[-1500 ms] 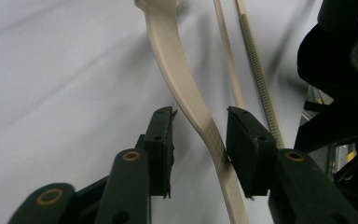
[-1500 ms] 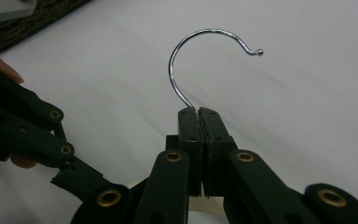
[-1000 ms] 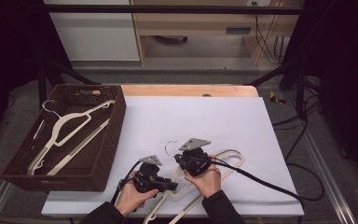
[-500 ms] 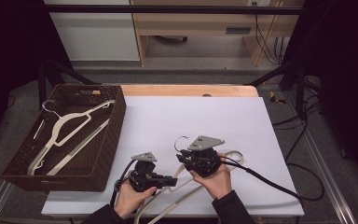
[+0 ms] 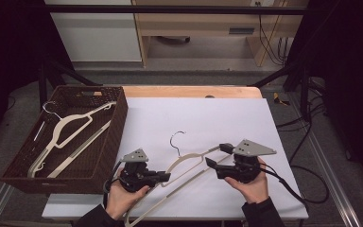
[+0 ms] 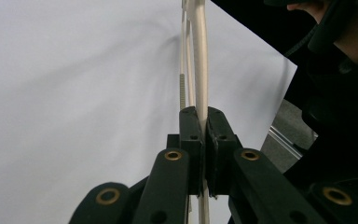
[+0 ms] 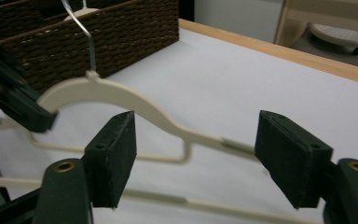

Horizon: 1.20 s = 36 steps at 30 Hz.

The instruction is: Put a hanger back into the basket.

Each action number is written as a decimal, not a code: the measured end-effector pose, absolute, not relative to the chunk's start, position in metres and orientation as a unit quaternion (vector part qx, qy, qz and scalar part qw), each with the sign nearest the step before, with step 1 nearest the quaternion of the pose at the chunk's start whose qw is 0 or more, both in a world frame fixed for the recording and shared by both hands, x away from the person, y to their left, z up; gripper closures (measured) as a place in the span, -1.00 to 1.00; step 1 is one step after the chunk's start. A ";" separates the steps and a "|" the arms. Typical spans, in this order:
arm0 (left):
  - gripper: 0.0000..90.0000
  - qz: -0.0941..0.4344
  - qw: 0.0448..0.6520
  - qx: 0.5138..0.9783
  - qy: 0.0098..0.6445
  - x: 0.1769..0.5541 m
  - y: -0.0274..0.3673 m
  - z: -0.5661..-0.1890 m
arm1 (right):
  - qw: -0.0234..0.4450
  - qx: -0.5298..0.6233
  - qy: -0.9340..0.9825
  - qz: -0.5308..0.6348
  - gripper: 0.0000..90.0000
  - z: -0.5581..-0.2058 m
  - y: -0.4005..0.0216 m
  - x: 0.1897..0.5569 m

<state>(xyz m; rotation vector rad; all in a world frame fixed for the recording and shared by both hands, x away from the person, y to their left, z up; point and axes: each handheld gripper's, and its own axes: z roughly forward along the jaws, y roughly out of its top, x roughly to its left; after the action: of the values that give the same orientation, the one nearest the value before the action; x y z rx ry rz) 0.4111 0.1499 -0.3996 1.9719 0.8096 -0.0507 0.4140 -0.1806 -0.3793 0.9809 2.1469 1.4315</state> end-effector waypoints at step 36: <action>0.93 0.119 0.490 0.817 0.278 0.426 0.224 -0.302 | 0.247 0.377 0.735 0.507 -0.83 -0.388 -0.236 0.414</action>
<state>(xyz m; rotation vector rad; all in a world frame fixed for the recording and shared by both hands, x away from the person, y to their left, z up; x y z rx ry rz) 0.4262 0.2242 -0.3022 1.9856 0.6758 0.2880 0.4137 -0.2363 -0.3877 1.0279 2.0035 1.3827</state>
